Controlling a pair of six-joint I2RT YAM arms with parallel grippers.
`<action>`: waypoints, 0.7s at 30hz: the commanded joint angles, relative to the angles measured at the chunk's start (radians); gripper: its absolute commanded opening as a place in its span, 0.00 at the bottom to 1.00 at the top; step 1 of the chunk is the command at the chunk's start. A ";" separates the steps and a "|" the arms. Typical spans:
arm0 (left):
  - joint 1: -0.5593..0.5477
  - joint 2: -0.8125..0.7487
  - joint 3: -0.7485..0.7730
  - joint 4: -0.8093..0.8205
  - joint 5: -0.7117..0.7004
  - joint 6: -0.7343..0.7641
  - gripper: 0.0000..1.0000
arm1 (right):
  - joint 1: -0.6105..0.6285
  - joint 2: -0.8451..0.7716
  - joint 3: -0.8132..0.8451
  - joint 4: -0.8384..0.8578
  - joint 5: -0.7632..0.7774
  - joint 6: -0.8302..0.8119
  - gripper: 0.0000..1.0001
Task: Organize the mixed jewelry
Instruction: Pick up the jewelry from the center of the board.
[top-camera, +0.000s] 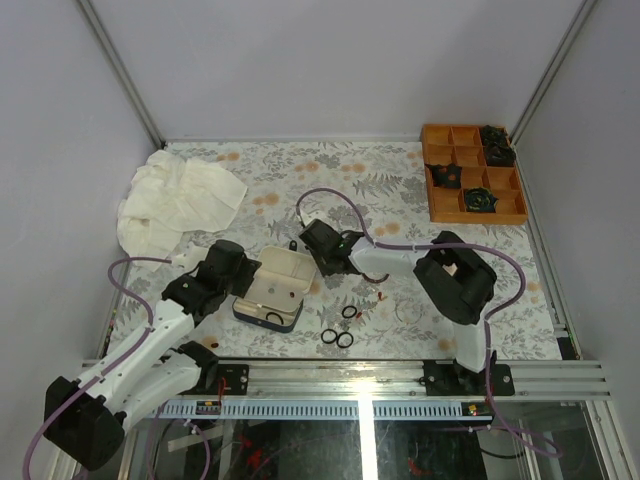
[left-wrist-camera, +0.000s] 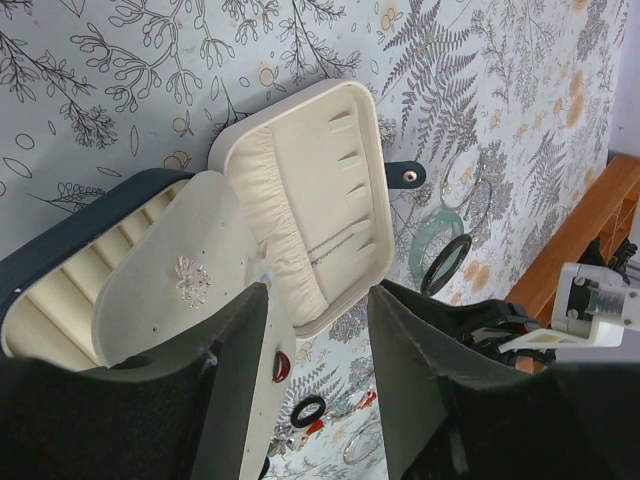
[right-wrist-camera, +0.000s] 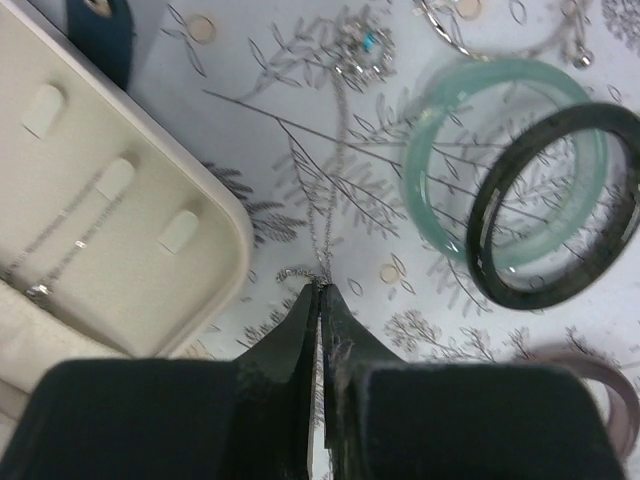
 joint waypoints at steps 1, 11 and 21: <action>0.005 -0.013 -0.009 0.044 -0.019 0.009 0.44 | -0.001 -0.047 -0.068 -0.094 0.078 -0.014 0.00; 0.005 -0.019 -0.004 0.039 -0.023 0.010 0.44 | -0.001 -0.156 -0.109 -0.084 0.102 -0.032 0.00; 0.005 -0.027 -0.013 0.016 -0.054 0.008 0.44 | -0.001 -0.329 -0.139 -0.068 0.107 -0.055 0.00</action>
